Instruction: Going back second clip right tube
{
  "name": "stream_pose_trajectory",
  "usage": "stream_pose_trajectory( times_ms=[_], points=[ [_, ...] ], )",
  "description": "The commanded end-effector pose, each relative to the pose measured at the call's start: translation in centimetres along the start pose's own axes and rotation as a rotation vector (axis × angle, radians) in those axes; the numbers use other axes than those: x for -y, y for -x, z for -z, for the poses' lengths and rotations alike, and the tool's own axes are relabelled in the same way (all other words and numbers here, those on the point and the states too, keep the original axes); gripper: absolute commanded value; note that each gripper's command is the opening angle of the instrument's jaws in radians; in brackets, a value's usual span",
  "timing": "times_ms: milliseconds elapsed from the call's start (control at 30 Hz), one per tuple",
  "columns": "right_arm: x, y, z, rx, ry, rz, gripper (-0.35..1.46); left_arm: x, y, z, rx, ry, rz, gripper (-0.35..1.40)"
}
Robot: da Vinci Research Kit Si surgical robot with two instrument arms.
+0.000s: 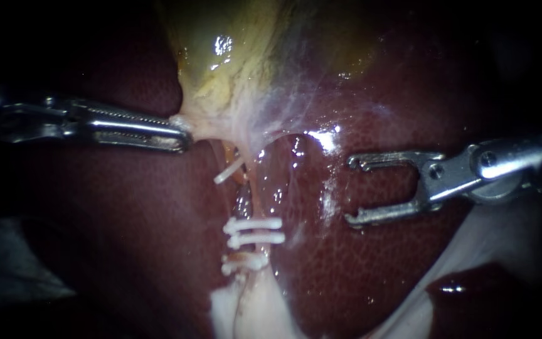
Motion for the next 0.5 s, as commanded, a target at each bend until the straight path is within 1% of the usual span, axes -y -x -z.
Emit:
stream_pose_trajectory(
  times_ms=[33, 133, 200, 500],
  points=[
    [0.01, -0.01, 0.0, -0.001, -0.001, -0.002, 0.5, 0.02, 0.01, -0.05, 0.003, 0.002, -0.001, -0.35],
    [0.04, -0.04, 0.01, -0.001, -0.001, -0.003, 0.5, 0.06, 0.05, -0.14, 0.011, 0.006, -0.003, -0.35],
    [0.05, -0.05, 0.01, -0.001, -0.001, -0.004, 0.5, 0.08, 0.07, -0.16, 0.011, 0.005, -0.005, -0.35],
    [0.05, -0.07, 0.02, -0.001, 0.002, -0.005, 0.5, 0.09, 0.07, -0.14, 0.011, 0.007, -0.005, -0.35]
  ],
)
